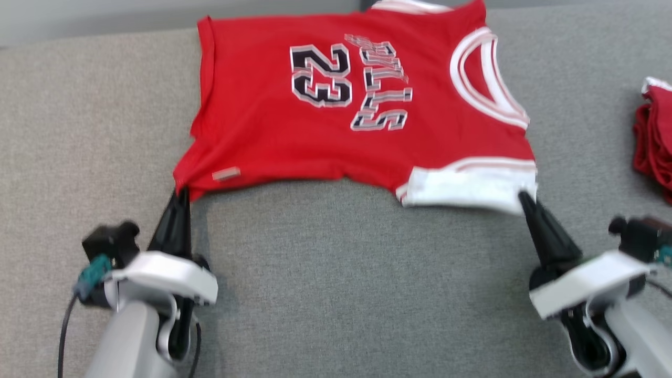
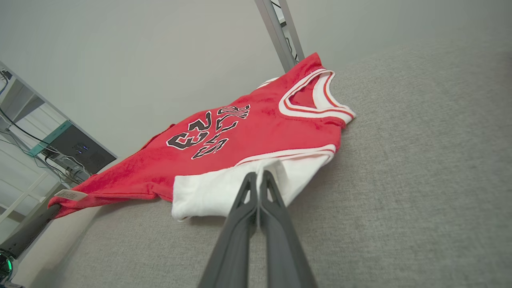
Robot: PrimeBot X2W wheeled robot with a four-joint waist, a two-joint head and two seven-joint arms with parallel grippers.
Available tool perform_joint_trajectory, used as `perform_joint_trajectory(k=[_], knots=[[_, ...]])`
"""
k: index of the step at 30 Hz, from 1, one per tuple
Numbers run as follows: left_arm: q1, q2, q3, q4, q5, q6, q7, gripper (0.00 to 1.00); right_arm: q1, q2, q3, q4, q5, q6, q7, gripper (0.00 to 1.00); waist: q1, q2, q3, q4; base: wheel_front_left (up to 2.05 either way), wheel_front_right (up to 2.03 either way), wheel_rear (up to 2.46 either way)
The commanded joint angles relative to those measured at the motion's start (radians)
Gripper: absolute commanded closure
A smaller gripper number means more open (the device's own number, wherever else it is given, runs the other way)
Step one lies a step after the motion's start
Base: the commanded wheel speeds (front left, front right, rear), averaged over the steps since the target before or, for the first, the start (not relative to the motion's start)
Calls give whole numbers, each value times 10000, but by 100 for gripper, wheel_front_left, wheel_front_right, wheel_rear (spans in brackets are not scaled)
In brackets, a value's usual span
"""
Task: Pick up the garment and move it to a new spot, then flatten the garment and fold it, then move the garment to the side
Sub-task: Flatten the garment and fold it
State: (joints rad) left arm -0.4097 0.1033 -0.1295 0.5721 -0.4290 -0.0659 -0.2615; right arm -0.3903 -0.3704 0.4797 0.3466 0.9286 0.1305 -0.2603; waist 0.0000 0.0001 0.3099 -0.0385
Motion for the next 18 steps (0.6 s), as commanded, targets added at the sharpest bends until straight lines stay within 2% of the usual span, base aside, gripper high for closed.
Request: perform_joint_trajectory(k=[1, 8, 18], knots=[[291, 11, 91, -308, 98, 75, -43, 100, 354, -44, -128, -215, -155, 5, -66, 100, 0, -1, -325, -65, 0, 0, 0], [2858, -23, 228, -2429, -14, 604, 243, 100, 2889, -12, -639, -1436, -634, 5, -66, 100, 0, -1, -1160, -152, 0, 0, 0], [6202, 269, 89, -5990, 86, 1816, 2324, 100, 5750, 344, -1614, -3097, -1316, 5, 895, 100, 0, -1, -2177, -186, 0, 0, 0]])
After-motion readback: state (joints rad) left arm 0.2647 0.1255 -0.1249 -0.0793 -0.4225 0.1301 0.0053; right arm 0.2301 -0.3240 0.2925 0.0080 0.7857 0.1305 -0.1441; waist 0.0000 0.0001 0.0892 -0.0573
